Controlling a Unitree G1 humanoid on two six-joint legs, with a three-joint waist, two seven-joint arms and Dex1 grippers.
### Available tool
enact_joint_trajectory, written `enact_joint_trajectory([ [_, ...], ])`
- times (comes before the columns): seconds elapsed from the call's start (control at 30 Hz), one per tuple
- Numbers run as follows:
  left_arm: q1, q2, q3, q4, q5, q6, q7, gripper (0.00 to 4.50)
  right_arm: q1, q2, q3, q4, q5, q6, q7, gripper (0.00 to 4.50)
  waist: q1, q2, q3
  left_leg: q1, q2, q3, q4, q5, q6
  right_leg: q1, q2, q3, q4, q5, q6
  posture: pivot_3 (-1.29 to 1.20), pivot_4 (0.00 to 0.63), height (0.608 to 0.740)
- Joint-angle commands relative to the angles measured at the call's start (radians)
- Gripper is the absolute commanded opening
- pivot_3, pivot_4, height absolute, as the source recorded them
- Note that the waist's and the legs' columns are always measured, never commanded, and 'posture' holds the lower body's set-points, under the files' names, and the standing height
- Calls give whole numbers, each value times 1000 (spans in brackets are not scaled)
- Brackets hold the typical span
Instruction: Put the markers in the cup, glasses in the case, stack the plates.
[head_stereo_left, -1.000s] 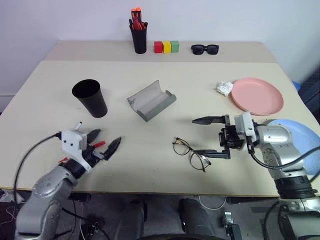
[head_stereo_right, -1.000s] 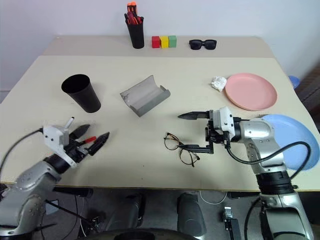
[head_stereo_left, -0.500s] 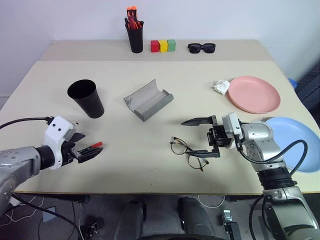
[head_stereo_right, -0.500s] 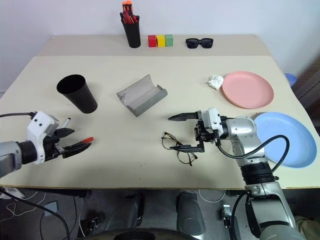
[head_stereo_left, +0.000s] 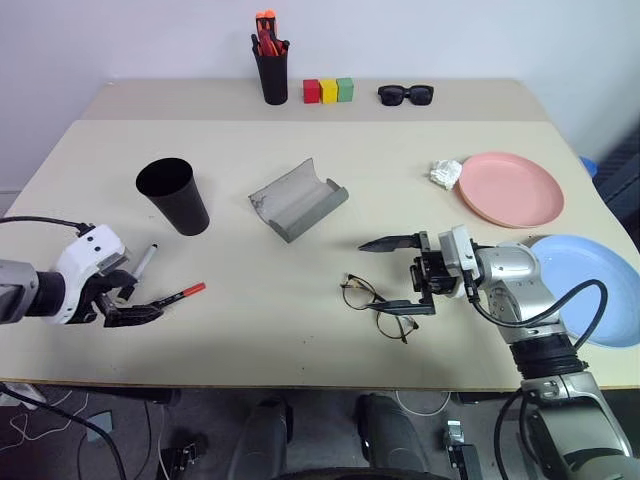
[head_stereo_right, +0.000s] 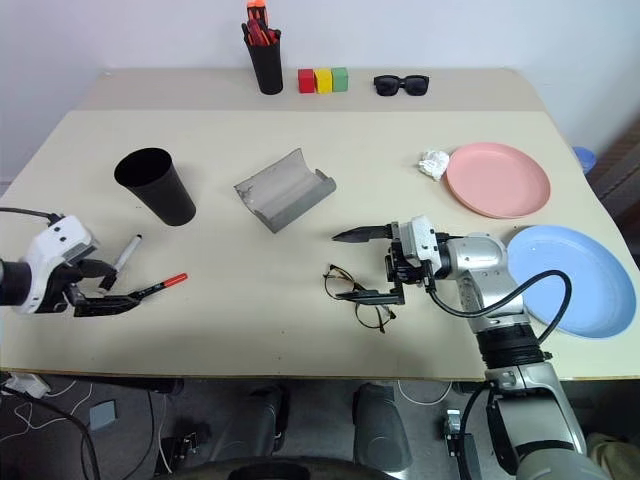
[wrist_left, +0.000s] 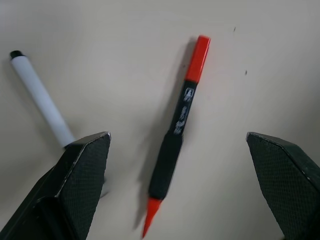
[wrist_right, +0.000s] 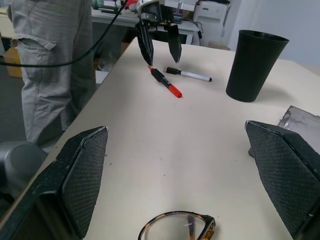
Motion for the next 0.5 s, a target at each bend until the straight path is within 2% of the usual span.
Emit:
enact_joint_trajectory([
  [0.03, -82, 9, -88, 27, 53, -14, -78, 4500, -3, 10, -2, -46, 13, 1, -10, 4474, 0, 0, 0, 0, 0, 0, 0, 0, 0, 0, 0, 0, 0, 0, 1, 0, 150, 740],
  [0.17, -196, -2, -225, 74, 161, -47, -146, 4500, 6, 11, -3, -75, 14, 14, -28, 4474, -2, 0, 0, 0, 0, 0, 0, 0, 0, 0, 0, 0, 1, 1, 3, 0, 150, 740],
  [0.27, -244, -4, -296, 112, 236, -98, -200, 3629, 12, 6, -9, -89, 15, 21, -41, 4500, -7, 0, 0, 0, 0, 0, 0, 0, 0, -1, 0, 0, 1, 1, 3, 0, 150, 740],
  [0.47, -284, -40, -356, 150, 341, -171, -231, 445, 24, 1, -15, -125, 18, 41, -71, 4500, -20, 0, 0, -1, 0, 0, 0, 0, 0, -1, 0, 0, 2, 1, 4, 0, 150, 740],
  [0.5, -283, -46, -356, 153, 353, -179, -230, 50, 26, -1, -16, -130, 19, 44, -74, 4500, -21, 0, 0, -1, 0, 0, 0, 0, 0, -1, 0, 0, 2, 1, 4, 0, 150, 740],
])
